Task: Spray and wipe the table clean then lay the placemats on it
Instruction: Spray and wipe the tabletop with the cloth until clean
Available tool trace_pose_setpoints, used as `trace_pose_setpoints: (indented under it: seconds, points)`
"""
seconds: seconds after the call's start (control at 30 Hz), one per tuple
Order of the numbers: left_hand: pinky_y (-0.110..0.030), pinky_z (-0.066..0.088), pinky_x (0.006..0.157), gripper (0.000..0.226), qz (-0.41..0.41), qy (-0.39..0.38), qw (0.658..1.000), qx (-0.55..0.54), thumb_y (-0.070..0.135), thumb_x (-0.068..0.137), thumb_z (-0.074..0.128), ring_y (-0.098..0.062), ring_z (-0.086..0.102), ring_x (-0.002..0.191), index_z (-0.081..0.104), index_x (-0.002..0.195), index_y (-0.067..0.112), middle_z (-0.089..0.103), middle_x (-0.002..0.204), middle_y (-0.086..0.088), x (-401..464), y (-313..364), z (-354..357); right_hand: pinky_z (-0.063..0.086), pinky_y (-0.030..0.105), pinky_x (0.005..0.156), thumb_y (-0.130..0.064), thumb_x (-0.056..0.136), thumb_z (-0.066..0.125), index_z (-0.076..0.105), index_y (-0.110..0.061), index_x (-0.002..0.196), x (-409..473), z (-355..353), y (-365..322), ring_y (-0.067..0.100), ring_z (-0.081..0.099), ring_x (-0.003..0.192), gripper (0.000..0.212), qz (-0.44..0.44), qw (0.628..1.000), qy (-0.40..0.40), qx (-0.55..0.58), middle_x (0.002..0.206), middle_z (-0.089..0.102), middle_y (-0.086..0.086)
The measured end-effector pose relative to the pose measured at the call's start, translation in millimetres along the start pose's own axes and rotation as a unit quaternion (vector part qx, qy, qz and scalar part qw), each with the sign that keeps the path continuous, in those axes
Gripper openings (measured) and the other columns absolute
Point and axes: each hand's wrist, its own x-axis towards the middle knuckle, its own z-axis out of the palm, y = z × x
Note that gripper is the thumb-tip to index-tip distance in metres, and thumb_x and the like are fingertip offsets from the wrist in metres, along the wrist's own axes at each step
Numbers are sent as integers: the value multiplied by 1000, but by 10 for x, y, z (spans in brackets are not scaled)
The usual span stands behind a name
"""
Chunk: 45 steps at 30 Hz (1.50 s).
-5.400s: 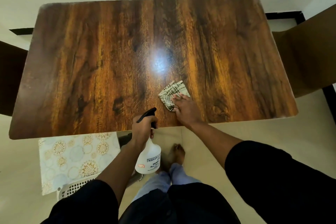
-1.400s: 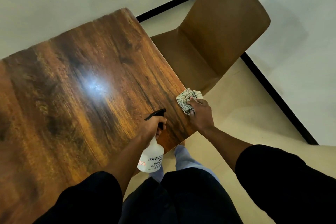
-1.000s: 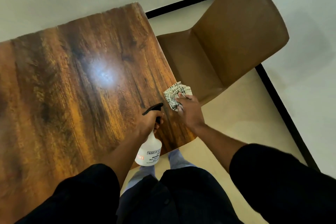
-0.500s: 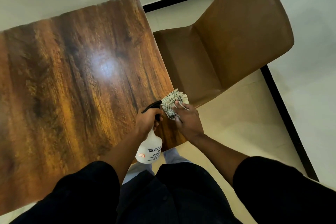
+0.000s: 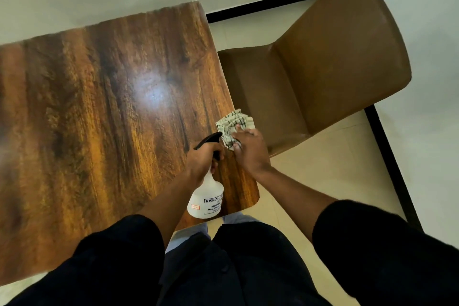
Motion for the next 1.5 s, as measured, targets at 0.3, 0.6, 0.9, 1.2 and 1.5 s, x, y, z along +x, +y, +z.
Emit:
trace_pose_setpoints:
  seconds: [0.3, 0.6, 0.9, 1.2, 1.5]
  points:
    - [-28, 36, 46, 13, -27, 21, 999, 0, 12, 88, 67, -15, 47, 49, 75, 86, 1, 66, 71, -12, 70, -104, -4, 49, 40, 101, -12, 90, 65, 65, -14, 135, -269, 49, 74, 29, 52, 122, 45, -9, 1000, 3, -25, 143, 60, 5]
    - [-29, 37, 42, 15, -13, 18, 999, -41, 10, 90, 65, -19, 46, 47, 70, 79, 0, 64, 75, -20, 248, 164, -131, 42, 33, 104, -14, 92, 64, 64, -19, 135, 950, -26, -205, 27, 49, 125, 43, 8, 999, 14, -28, 141, 59, 11]
    - [-29, 38, 42, 16, -2, 41, 998, -55, 9, 88, 64, -16, 47, 45, 69, 74, 2, 64, 70, -14, 439, 334, -179, 46, 41, 107, -9, 93, 64, 62, -14, 137, 701, -96, -262, 31, 49, 130, 44, -9, 999, 23, -22, 141, 60, 12]
    - [-28, 36, 43, 13, -12, 28, 998, -53, 14, 86, 62, -15, 46, 49, 71, 85, 5, 63, 74, -13, 754, 602, -281, 50, 43, 101, -11, 94, 64, 61, -14, 139, 659, -49, -332, 34, 51, 128, 45, -2, 998, 40, -46, 143, 59, 10]
    - [-27, 34, 40, 49, 20, 14, 999, -36, 9, 90, 56, -17, 43, 46, 66, 137, -2, 56, 63, -9, 1051, 927, -319, 49, 39, 98, -16, 97, 60, 66, -22, 134, 1788, -68, -621, 31, 56, 113, 37, 24, 995, 67, -65, 122, 61, 17]
